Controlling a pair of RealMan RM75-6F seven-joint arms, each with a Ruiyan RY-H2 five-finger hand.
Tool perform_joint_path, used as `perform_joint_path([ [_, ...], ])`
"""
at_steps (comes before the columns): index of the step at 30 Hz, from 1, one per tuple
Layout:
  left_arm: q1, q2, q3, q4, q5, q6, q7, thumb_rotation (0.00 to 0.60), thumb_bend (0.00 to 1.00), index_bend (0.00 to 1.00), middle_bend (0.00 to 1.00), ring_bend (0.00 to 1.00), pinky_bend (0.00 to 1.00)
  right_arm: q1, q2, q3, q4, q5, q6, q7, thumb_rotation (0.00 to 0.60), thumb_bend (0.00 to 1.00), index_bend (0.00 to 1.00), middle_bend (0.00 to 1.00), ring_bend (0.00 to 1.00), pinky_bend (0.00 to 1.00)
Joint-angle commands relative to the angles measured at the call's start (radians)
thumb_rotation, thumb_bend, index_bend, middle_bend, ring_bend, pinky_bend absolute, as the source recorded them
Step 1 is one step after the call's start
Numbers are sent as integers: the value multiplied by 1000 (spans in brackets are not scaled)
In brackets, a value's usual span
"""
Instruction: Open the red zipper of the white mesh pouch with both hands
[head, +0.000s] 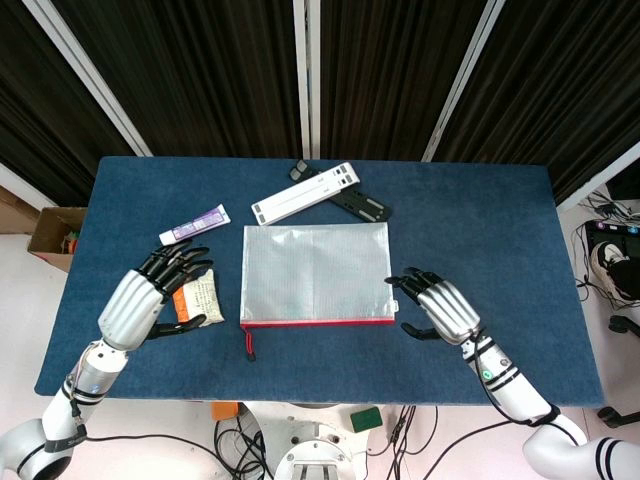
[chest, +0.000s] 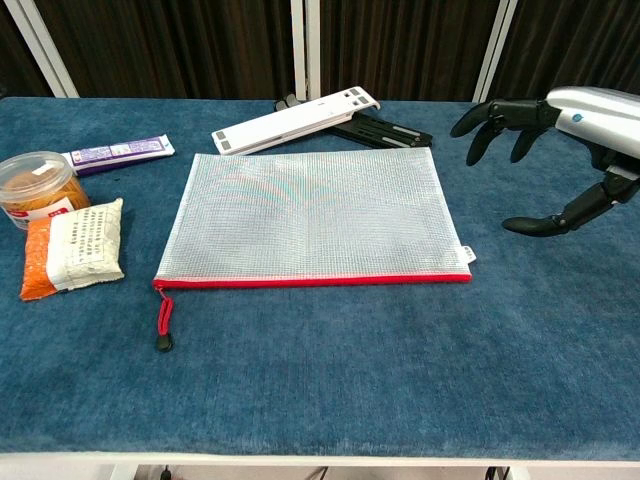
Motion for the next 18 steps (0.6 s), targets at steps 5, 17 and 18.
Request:
perform_joint_path([
  [5,-19,-13,7,8,-11,-18,19,600,127,206,163,105,202,53,-27,-9,9,-10,-42,5,600,218,229,336,154,355],
  [17,106,38,81,-10,-137,-1,233,600,127,206,163,105,201,303,-141,30,7,-109,-253,-130,600,182,321,341,154,355],
  [18,115,41,87,-12,-147,0,240,600,128,206,163,105,201,325,-163,39,21,-106,-274,-139,600,181,329,341,154,355],
])
